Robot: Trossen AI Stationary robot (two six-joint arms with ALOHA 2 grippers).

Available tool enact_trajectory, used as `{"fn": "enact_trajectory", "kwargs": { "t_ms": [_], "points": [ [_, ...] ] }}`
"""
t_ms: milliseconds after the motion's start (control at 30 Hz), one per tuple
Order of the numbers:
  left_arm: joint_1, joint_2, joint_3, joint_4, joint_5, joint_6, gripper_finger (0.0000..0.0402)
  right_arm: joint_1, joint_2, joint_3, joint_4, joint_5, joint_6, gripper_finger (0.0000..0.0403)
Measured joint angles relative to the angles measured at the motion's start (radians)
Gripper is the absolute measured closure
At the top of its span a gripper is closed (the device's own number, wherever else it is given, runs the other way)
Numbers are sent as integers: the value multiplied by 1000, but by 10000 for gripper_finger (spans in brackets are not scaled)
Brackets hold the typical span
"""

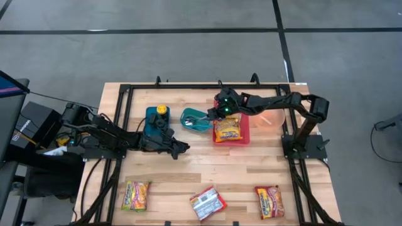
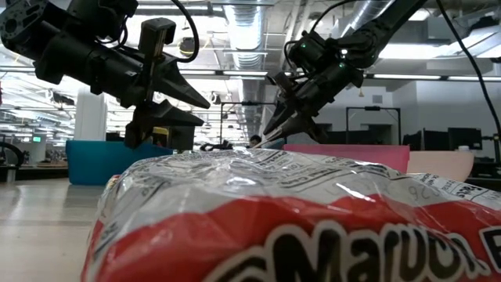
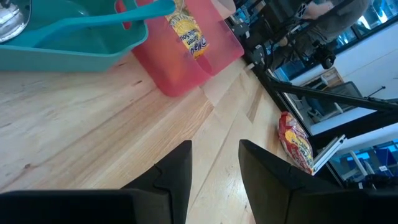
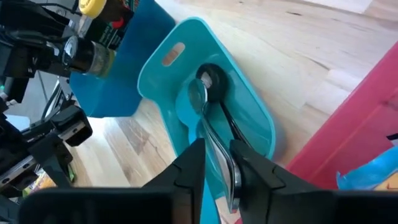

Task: Pick & Place Food Item
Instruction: Put the silver spoon into the green bin, then put the green noodle pack into the red bin

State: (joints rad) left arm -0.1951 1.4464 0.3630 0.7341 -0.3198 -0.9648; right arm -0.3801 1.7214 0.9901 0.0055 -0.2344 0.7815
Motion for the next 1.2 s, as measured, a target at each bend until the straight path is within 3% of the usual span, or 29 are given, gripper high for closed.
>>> {"fn": "enact_trajectory", "kwargs": {
  "t_ms": [633, 1200],
  "points": [
    [0, 0, 0, 0, -3, 0, 275, -42, -12, 0, -102, -4, -73, 271],
    [0, 0, 0, -1, -2, 0, 275, -54, -210, 0, -292, 8, -243, 264]
  ]
}}
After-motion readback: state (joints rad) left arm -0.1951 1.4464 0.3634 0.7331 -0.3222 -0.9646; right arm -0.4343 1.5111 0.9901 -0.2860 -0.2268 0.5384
